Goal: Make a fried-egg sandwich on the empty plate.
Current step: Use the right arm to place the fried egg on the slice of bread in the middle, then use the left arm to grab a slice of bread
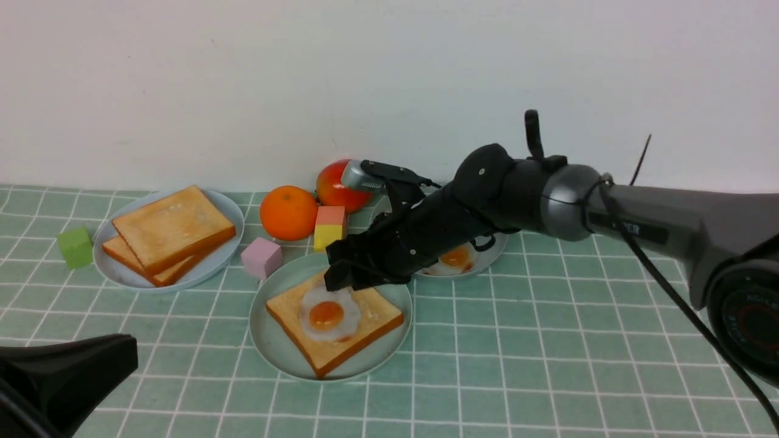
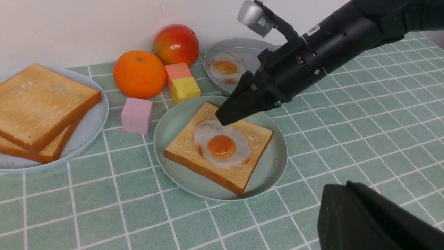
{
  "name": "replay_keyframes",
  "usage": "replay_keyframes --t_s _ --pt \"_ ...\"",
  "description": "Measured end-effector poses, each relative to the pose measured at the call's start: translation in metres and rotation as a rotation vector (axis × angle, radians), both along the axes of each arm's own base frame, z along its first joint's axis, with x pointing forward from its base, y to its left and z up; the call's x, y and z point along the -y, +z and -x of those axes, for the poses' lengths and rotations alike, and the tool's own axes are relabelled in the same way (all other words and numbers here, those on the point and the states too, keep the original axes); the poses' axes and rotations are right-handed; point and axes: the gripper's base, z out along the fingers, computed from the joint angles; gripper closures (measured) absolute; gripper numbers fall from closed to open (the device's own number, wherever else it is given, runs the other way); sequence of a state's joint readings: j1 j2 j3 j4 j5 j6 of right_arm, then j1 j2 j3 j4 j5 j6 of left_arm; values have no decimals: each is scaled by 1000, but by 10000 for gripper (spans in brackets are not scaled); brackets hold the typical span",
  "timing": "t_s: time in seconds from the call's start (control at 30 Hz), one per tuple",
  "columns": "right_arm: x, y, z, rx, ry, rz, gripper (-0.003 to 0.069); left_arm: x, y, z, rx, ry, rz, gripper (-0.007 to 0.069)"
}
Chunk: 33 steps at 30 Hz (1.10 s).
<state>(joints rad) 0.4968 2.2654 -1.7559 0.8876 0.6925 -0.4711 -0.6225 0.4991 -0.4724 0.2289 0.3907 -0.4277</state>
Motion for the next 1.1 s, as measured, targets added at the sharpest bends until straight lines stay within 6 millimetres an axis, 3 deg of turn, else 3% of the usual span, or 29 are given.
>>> replay_keyframes --t_s 0.13,0.17,0.2,0.23,0.3,0.33,0.37,0.47,0.57,0.63,0.73,0.9,1.1 --pt "18 30 5 -5 61 22 221 1 -1 0 -29 9 25 606" --pt "35 61 11 8 84 47 246 3 -4 -4 -73 20 33 606" --pt "37 65 12 11 87 50 246 3 -4 -4 -82 23 33 606" --pt "55 98 23 38 108 91 308 8 -9 -11 -139 34 10 606" --pt "76 142 41 107 119 160 396 16 -14 -22 -204 42 -29 606" --pt "76 141 42 101 123 161 407 17 -14 -24 -210 43 -32 606" --pt "94 183 66 178 120 238 505 26 -19 -37 -277 48 -77 606" --pt "118 231 103 262 82 306 634 44 -19 -62 -347 46 -156 628" --pt "136 267 134 344 21 317 669 56 -21 -86 -383 50 -221 638" --pt "156 295 174 423 -42 301 668 57 -15 -123 -391 88 -271 638" --pt "176 307 220 493 -89 262 659 45 -14 -164 -412 132 -310 638" --pt "203 291 281 606 -166 185 655 3 -30 -236 -453 175 -366 638" --pt "228 275 337 801 -255 77 652 -28 -64 -292 -501 84 -544 636"
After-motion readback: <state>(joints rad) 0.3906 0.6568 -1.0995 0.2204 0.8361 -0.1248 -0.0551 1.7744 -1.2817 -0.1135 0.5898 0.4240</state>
